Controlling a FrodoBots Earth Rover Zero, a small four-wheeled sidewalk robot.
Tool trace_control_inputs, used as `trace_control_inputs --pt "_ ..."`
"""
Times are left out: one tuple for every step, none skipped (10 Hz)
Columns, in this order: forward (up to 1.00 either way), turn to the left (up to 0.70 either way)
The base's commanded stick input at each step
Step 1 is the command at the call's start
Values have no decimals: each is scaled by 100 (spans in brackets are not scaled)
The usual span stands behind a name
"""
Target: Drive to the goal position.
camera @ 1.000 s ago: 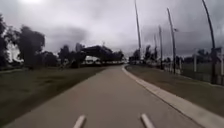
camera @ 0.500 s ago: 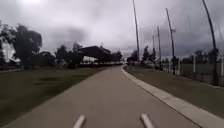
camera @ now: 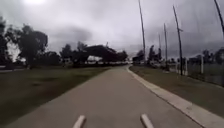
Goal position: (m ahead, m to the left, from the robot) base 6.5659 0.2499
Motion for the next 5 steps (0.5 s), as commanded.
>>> trace_control_inputs --pt "98 -23" --pt "98 -3" --pt "98 1" --pt "98 1" --pt "98 1"
